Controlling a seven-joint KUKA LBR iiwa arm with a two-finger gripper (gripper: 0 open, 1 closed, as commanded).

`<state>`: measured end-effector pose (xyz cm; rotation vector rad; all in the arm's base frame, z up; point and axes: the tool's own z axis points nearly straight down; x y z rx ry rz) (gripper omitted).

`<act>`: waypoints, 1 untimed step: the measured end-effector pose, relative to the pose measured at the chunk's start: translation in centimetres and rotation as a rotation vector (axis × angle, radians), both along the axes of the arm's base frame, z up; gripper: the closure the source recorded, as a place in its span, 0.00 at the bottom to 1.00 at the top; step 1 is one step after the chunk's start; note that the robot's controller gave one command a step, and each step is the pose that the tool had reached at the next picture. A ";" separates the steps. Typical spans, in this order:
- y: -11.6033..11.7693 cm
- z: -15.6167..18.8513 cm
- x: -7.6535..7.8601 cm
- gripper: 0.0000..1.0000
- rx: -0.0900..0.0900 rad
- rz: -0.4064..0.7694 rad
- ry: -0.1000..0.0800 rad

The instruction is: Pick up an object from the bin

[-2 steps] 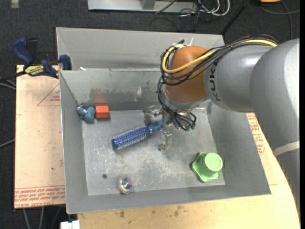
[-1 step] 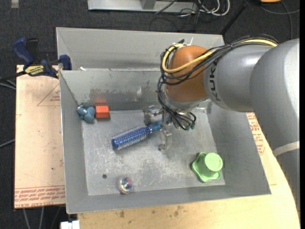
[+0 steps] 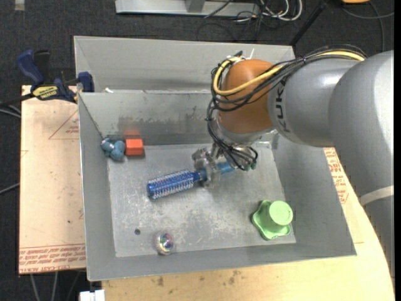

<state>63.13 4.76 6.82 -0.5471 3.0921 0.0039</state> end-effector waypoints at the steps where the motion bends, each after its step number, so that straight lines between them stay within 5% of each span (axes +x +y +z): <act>1: 0.1 10.9 0.2 1.00 -0.001 -0.001 -0.009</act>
Offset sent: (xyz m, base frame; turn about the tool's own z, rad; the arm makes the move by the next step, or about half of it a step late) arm 0.0001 0.0000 0.1043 0.0000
